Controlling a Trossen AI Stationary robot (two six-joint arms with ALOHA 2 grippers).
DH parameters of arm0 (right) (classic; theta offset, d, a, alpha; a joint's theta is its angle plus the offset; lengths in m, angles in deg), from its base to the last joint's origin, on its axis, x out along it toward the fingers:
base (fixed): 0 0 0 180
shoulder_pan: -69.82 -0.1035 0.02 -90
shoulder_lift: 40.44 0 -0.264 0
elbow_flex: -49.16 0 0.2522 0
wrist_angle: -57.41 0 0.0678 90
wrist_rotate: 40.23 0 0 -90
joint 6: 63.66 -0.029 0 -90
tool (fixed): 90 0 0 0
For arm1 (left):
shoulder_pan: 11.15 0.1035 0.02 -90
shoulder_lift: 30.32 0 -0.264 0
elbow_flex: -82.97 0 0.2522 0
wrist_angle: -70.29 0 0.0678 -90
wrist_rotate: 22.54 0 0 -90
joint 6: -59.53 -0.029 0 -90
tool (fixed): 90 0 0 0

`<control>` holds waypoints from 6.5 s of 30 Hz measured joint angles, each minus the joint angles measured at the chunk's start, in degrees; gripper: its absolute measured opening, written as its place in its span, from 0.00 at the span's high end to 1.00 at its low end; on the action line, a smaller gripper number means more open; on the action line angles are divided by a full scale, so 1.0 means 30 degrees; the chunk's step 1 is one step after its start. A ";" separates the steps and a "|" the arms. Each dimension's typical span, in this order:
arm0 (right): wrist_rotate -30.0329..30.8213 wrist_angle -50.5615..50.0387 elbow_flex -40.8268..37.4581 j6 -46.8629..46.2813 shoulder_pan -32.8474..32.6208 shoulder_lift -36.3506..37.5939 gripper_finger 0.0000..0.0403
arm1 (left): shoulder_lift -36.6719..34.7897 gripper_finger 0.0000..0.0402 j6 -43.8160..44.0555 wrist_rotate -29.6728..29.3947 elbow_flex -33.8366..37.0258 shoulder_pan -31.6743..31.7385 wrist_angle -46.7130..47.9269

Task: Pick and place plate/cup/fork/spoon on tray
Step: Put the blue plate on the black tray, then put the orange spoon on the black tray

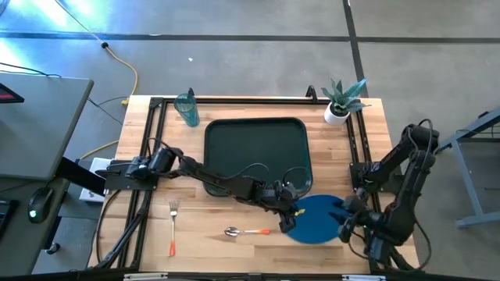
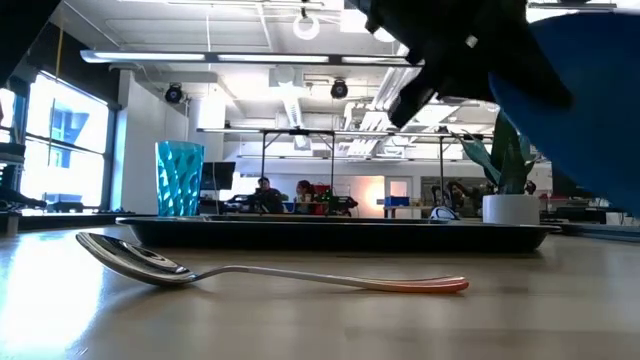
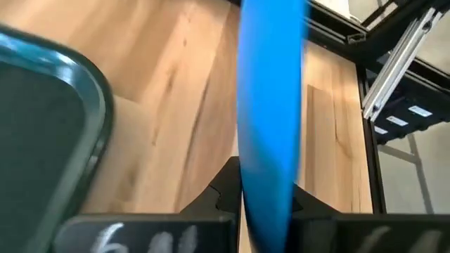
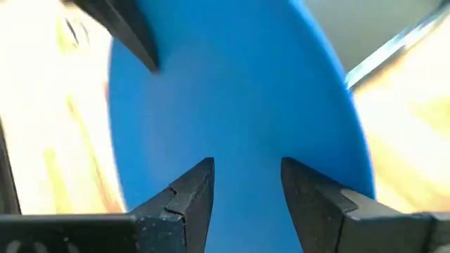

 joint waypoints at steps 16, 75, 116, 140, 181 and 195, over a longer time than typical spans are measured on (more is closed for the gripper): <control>0.3489 -0.3942 0.0561 -0.3398 -0.0803 0.0010 0.60 | -0.6305 0.98 0.0844 -0.3681 0.8279 0.2019 -0.2308; 0.6846 0.1447 0.0553 0.2741 0.6827 -0.3997 0.60 | -1.1585 0.51 0.0066 -0.4507 1.9970 0.7426 -0.3648; -0.6402 2.4778 0.2547 2.4227 1.2755 -0.9102 0.60 | -1.6803 0.50 -0.3141 -1.5836 2.3386 -0.7513 -0.6408; -1.0602 2.6068 0.3992 2.7695 1.3897 -1.1622 0.60 | -1.3999 0.50 -0.2097 -1.9064 2.3358 -0.9376 -1.0037; -1.0207 2.7369 0.4116 2.9852 1.3515 -1.4265 0.81 | -1.4187 0.50 -0.1502 -1.8161 2.3336 -0.9382 -1.0476; -0.4952 2.5496 0.3806 2.8031 1.2883 -1.3074 0.98 | -1.4983 0.50 -0.1197 -1.7295 2.3336 -0.9442 -1.0403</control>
